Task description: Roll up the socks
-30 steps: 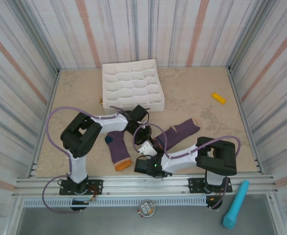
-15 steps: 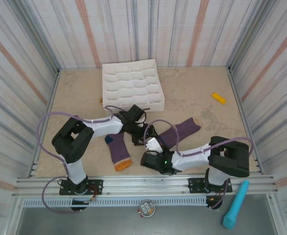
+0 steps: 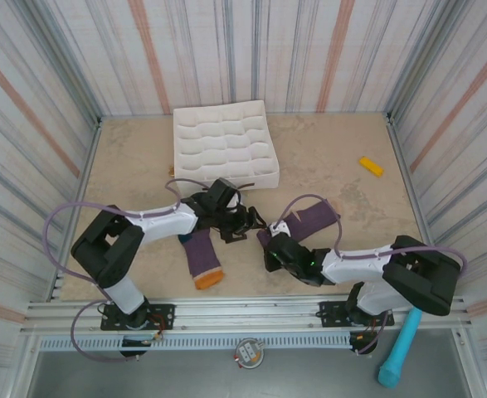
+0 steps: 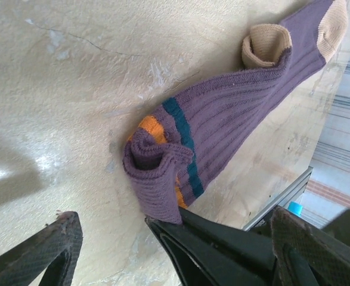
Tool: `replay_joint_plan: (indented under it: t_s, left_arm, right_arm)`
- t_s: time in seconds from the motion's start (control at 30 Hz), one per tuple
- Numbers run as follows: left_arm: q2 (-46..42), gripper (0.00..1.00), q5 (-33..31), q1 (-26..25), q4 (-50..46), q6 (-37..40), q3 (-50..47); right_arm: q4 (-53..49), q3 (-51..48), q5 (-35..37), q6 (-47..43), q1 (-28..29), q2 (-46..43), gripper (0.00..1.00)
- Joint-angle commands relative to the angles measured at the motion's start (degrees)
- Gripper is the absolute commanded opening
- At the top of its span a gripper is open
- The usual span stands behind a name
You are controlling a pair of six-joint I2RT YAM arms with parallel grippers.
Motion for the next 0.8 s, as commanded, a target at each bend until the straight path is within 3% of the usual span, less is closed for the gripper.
replay_joint_plan:
  t_s: [0.0, 0.33, 0.77]
  left_arm:
    - [-2.7, 0.84, -1.8, 0.6, 3.0, -0.7, -1.6]
    - [-2.9, 0.74, -3.5, -0.7, 4.5, 0.3, -3.8]
    - [-4.1, 0.63, -6.3, -2.7, 7.3, -0.6, -6.8]
  right_arm:
    - [-3.8, -4.7, -13.9, 3.7, -2.7, 1.4, 0.0]
    - [5.8, -9.0, -26.8, 9.3, -10.9, 5.4, 0.0]
    - [5.0, -12.6, -32.0, 16.4, -17.3, 0.9, 0.0]
